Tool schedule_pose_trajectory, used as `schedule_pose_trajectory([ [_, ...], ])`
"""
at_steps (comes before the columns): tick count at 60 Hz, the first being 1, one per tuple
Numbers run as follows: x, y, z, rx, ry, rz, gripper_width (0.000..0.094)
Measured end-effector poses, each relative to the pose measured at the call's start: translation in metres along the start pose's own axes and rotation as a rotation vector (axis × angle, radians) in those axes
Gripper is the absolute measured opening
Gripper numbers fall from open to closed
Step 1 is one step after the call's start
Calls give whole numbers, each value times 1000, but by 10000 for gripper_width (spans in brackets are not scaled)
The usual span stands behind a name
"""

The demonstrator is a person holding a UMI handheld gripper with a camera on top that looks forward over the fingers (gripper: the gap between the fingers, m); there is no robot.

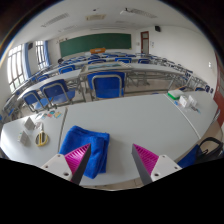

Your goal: Fold towel

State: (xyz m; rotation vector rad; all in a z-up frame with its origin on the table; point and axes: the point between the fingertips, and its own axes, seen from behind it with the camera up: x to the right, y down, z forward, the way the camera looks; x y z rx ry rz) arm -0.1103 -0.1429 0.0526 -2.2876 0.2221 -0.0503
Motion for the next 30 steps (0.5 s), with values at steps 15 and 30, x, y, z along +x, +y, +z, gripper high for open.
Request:
schedule_pose_trajectory([
  [15,-14,-14,-77,72,-1,-62,846],
  [30,-53,2,-196,137,15,-96,852],
])
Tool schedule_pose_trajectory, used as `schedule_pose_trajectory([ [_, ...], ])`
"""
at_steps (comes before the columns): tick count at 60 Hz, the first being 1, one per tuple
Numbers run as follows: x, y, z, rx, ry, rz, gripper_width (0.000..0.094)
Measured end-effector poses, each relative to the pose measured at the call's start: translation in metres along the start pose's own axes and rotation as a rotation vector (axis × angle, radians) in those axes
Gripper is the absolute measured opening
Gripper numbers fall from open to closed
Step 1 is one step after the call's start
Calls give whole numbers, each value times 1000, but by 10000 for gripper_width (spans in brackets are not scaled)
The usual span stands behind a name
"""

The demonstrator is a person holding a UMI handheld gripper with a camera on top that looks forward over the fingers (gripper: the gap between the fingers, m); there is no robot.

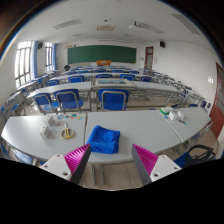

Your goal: Fold towel

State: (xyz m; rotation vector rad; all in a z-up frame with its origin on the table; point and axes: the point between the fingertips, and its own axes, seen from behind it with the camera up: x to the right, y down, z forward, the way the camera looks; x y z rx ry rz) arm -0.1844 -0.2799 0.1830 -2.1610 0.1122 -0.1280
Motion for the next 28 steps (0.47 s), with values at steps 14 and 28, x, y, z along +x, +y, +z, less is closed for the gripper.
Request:
schedule_pose_trajectory([
  [14,-25,29,-98,15,15,-26,854],
  [28,-31,31,-147,53,24,-40,854],
])
